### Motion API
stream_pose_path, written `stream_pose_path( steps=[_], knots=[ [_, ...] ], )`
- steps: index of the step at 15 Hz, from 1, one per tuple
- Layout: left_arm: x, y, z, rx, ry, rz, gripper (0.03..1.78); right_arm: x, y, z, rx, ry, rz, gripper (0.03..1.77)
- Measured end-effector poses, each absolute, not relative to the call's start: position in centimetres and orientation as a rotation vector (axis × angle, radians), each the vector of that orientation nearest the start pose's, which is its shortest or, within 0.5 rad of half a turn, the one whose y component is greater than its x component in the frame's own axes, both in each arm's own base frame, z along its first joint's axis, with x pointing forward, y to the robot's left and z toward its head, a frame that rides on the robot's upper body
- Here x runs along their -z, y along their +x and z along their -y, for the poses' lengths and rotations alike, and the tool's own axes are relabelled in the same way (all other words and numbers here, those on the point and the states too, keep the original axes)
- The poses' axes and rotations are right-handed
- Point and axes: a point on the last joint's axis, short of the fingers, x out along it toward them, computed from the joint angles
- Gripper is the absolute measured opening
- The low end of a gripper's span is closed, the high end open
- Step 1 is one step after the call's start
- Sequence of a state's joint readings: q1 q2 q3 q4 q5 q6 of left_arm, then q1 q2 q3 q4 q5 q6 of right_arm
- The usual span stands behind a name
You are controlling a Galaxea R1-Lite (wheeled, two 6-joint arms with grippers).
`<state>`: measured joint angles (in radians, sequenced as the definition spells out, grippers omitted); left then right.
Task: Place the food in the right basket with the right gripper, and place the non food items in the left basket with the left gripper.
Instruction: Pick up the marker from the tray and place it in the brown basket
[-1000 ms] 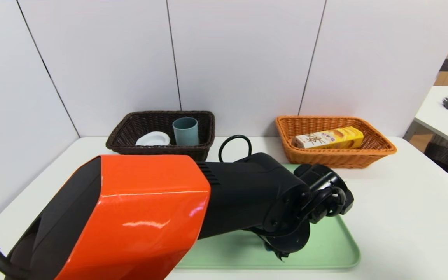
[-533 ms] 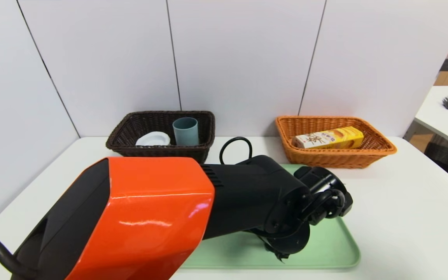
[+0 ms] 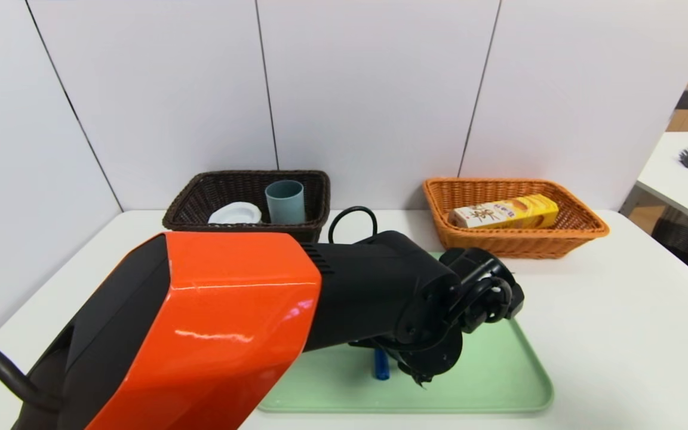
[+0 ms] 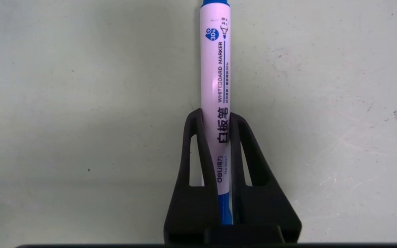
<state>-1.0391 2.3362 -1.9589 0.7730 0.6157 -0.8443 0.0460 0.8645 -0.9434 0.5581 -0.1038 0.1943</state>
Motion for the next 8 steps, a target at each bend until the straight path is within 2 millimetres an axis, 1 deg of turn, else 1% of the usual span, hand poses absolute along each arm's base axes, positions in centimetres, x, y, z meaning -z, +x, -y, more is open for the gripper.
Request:
stream_pose_path(
  steps=[5, 6, 8],
  knots=[
    [-13.3, 23.5, 37.0, 0.018, 0.062, -0.84, 0.15, -27.1, 6.5, -0.1, 0.098, 0.153, -0.471, 1.7],
    [-13.6, 23.5, 36.9, 0.021, 0.06, -0.836, 0.15, -27.0, 6.6, -0.1, 0.098, 0.153, -0.477, 1.7],
    [-14.8, 23.2, 36.5, 0.034, 0.051, -0.82, 0.15, -26.8, 6.6, -0.1, 0.097, 0.154, -0.484, 1.7]
  ],
)
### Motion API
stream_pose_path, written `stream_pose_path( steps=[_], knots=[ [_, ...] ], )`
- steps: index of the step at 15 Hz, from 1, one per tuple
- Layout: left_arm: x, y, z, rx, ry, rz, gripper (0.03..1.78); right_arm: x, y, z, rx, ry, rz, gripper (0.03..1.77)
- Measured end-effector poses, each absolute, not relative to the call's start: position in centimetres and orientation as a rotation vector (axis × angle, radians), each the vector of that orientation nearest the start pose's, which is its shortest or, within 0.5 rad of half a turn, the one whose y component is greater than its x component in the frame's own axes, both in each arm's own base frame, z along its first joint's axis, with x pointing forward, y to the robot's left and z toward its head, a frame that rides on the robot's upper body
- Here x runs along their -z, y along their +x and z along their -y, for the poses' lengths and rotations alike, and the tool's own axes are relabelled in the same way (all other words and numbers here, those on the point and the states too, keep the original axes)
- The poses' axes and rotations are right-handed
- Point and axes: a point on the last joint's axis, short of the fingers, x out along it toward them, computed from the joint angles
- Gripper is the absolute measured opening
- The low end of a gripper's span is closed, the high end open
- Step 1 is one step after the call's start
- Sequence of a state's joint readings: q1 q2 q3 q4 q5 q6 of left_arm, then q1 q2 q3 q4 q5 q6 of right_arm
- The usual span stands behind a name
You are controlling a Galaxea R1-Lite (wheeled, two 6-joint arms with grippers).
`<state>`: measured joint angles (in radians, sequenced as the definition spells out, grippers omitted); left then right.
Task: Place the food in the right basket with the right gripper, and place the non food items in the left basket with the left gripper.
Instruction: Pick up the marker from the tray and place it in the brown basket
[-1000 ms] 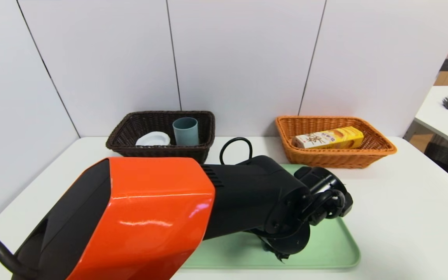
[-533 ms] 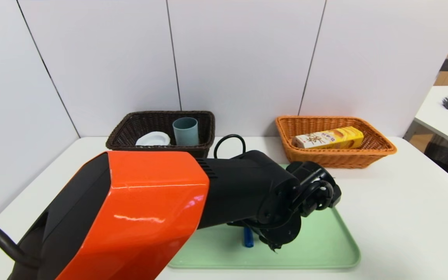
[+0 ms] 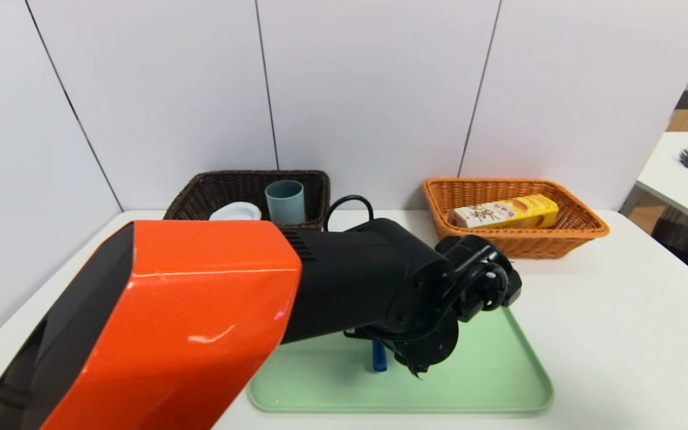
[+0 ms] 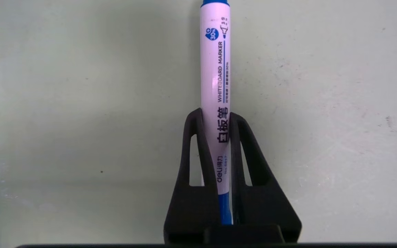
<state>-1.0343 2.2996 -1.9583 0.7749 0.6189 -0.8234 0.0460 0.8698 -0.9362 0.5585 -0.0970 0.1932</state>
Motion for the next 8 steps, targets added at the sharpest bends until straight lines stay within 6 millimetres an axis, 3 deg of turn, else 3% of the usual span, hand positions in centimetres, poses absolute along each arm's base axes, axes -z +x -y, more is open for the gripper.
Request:
stream_pose_path(
  steps=[5, 8],
  knots=[
    [-20.4, 22.3, 34.3, 0.085, 0.048, -0.722, 0.15, -26.5, 6.9, -0.1, 0.095, 0.154, -0.496, 1.7],
    [-23.5, 24.1, 31.6, 0.063, 0.066, -0.625, 0.15, -26.2, 7.1, -0.1, 0.097, 0.157, -0.508, 1.7]
  ],
)
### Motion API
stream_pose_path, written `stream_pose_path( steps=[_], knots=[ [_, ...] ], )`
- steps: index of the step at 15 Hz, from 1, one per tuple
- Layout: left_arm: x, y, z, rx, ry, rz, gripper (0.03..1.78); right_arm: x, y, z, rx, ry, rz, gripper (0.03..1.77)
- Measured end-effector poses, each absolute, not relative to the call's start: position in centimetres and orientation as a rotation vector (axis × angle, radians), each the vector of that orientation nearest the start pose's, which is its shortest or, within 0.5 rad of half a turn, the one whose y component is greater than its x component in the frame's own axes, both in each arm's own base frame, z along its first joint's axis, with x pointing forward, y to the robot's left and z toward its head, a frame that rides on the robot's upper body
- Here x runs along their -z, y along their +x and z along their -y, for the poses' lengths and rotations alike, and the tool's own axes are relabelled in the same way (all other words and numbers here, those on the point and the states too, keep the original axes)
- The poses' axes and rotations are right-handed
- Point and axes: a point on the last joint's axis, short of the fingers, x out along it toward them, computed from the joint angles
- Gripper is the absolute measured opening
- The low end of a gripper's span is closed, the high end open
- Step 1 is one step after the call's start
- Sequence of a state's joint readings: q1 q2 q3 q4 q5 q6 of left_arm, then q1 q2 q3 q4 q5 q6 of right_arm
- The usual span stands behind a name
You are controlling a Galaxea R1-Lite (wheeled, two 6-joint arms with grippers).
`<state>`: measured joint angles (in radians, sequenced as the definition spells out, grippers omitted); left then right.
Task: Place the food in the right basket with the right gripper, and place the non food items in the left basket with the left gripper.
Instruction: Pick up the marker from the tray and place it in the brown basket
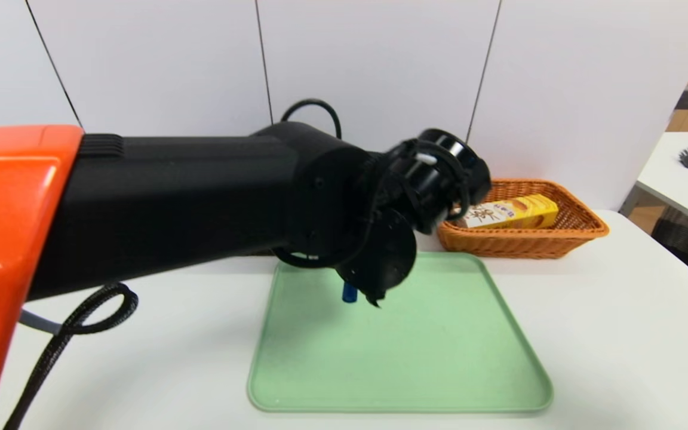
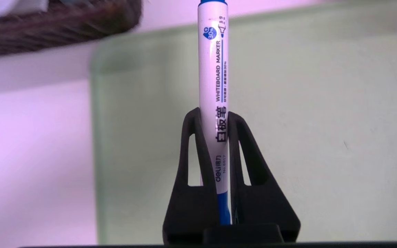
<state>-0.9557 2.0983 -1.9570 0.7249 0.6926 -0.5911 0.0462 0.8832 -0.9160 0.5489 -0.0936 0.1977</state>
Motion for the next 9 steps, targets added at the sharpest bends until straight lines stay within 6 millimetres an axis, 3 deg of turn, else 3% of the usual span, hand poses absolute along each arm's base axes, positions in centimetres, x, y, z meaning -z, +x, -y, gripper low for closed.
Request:
stream_pose_path(
  steps=[5, 9],
  knots=[
    [-28.4, 30.6, 25.4, 0.042, 0.064, -0.402, 0.15, -26.1, 7.4, -0.1, 0.097, 0.159, -0.518, 1.7],
    [-29.5, 35.2, 19.6, 0.084, 0.099, -0.332, 0.15, -26.2, 7.6, -0.1, 0.096, 0.159, -0.519, 1.7]
  ],
)
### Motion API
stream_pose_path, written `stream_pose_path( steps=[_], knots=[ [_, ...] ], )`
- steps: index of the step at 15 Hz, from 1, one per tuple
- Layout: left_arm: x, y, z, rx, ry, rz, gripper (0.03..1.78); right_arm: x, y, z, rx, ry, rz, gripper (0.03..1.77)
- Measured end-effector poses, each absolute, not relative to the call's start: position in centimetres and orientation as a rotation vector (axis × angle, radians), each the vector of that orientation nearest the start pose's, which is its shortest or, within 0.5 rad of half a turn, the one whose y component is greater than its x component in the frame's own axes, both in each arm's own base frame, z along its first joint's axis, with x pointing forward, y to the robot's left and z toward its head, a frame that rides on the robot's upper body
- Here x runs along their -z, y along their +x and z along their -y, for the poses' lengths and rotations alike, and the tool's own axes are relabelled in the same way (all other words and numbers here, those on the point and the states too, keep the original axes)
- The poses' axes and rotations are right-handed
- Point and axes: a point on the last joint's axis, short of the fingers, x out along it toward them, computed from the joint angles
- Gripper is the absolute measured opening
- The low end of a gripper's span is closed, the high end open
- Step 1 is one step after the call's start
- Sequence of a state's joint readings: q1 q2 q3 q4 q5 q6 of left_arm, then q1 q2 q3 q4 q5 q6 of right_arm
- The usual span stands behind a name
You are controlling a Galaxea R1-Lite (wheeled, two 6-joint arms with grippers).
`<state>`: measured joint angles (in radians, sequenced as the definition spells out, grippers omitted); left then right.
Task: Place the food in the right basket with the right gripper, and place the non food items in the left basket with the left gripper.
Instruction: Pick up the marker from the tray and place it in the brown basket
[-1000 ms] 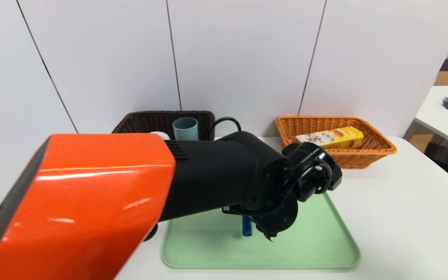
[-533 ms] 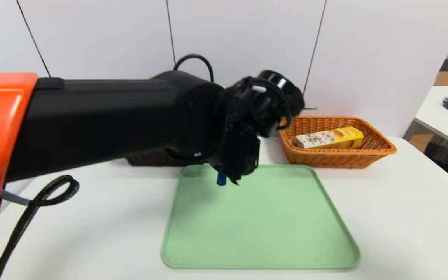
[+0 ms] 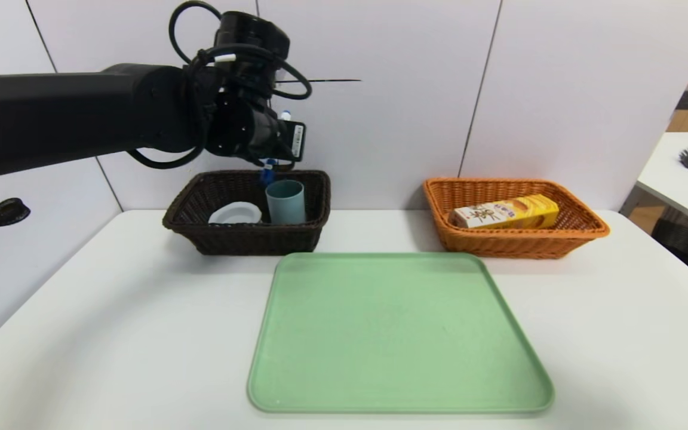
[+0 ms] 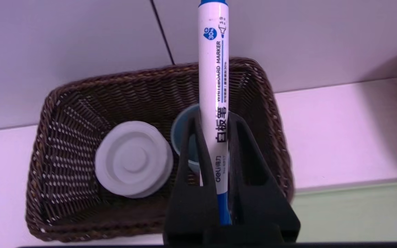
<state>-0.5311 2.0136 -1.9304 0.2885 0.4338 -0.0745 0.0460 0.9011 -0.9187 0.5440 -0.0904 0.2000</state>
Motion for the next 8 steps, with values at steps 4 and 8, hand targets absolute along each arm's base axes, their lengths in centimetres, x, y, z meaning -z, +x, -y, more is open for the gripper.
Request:
stream_pose_path(
  steps=[4, 8],
  knots=[
    [-28.8, 36.8, 16.6, 0.084, 0.123, -0.364, 0.15, -26.8, 8.2, -0.2, 0.082, 0.157, -0.515, 1.7],
    [-28.2, 37.2, 15.8, 0.095, 0.163, -0.387, 0.15, -27.2, 9.0, -0.3, 0.041, 0.109, -0.53, 1.7]
  ],
)
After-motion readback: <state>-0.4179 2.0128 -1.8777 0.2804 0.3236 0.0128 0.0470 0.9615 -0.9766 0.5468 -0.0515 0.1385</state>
